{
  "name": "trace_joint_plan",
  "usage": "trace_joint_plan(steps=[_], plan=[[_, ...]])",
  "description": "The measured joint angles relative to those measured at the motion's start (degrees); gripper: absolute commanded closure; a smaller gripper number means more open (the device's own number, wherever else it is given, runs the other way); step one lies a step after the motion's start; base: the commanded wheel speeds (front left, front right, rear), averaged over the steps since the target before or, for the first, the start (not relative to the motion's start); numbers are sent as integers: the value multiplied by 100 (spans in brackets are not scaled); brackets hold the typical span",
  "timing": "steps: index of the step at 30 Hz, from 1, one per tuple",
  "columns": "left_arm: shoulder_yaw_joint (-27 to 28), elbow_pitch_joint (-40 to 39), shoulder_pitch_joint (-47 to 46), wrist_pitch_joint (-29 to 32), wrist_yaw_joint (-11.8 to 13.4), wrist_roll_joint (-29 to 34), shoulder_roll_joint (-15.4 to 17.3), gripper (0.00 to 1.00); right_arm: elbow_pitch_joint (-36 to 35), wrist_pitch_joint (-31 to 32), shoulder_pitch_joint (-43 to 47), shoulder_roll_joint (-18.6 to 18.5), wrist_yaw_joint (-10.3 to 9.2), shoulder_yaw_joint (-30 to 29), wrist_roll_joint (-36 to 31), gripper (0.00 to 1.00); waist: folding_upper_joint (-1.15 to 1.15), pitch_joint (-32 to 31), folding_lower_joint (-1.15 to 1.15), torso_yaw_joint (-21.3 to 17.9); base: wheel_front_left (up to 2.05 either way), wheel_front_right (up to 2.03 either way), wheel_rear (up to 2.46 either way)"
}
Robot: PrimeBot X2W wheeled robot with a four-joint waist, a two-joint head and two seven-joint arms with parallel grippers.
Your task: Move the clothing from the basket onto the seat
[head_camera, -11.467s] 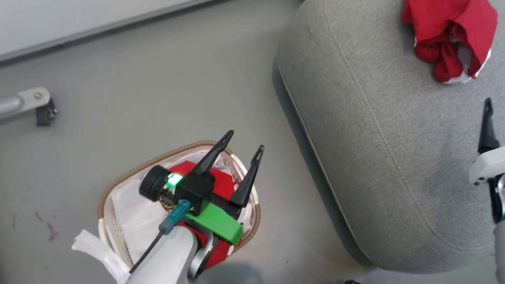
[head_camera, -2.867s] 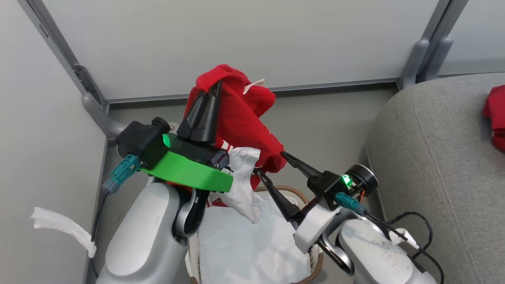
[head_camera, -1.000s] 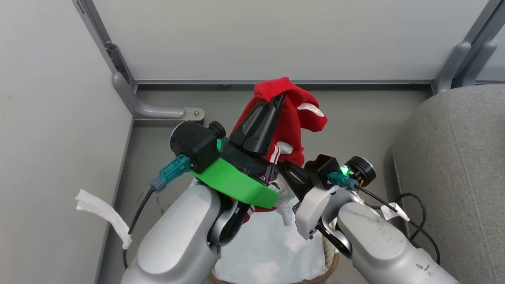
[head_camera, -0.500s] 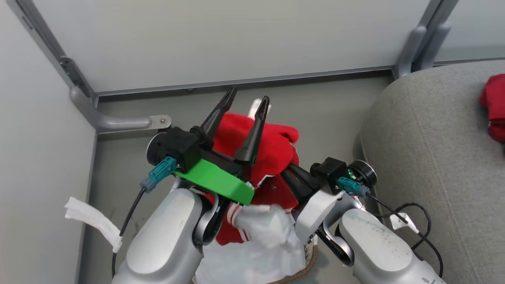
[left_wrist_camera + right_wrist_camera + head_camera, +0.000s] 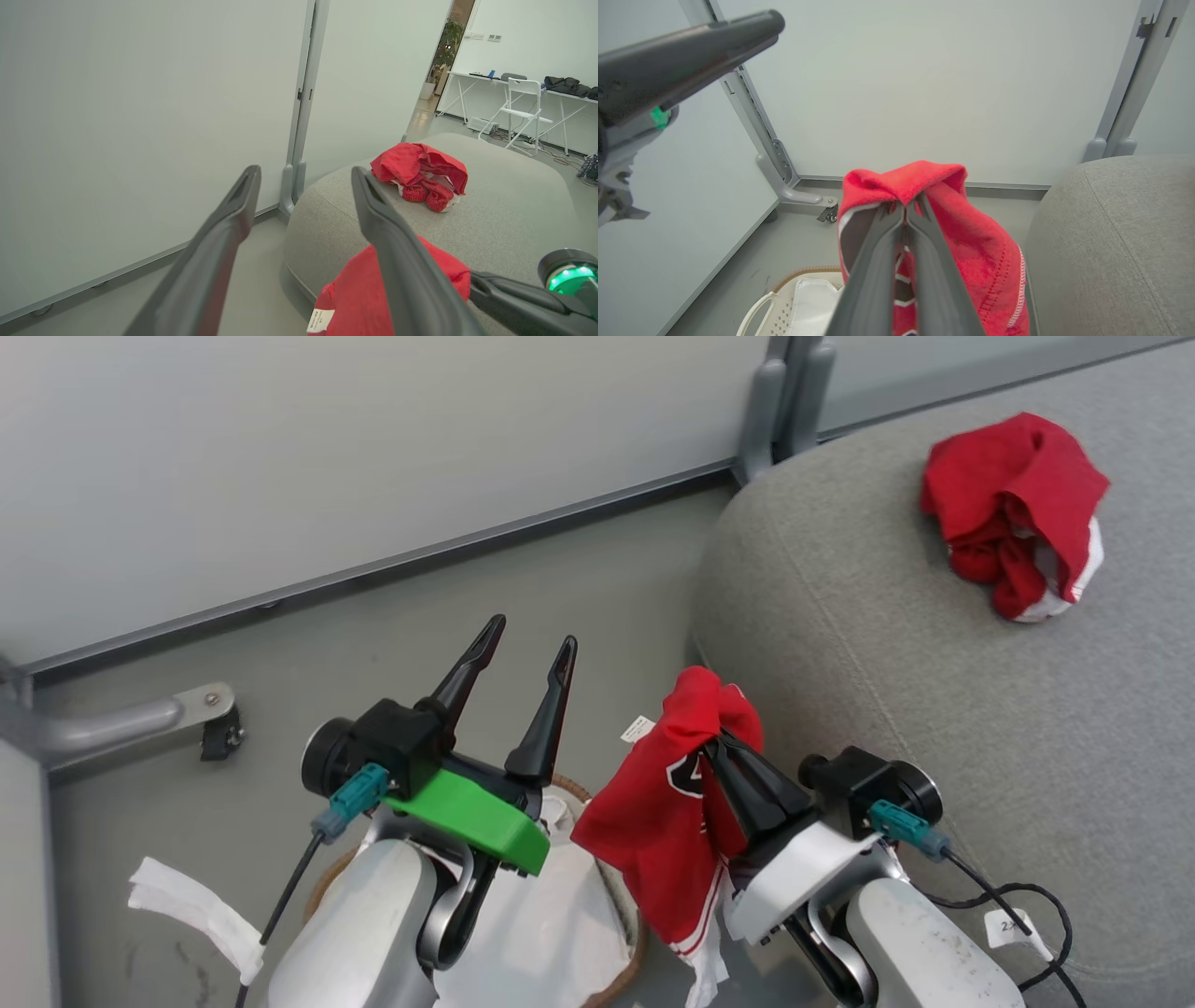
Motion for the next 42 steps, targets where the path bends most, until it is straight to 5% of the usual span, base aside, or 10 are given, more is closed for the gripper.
trace_joint_plan(steps=[12,21,30,42], plan=[[-51,218,372,0,0,90,79,0,-701,0,420,4,0,-564,-136,100,0,27,0,-1220,0,0,0],[-368,314,354,0,0,-22,35,0,-1269,1,387,-36,0,-1013,-611,100,0,249,0,-1573,0,0,0],[-426,200,255,0,0,-65,297,0,-1580,0,-1570,-1348,0,-1232,-837,100,0,663,0,-1620,0,0,0],[-549,-185,-55,0,0,-34,810,0,-479,293,-4893,-2705,0,-1471,-1210,100,0,1389,0,-1532,0,0,0]])
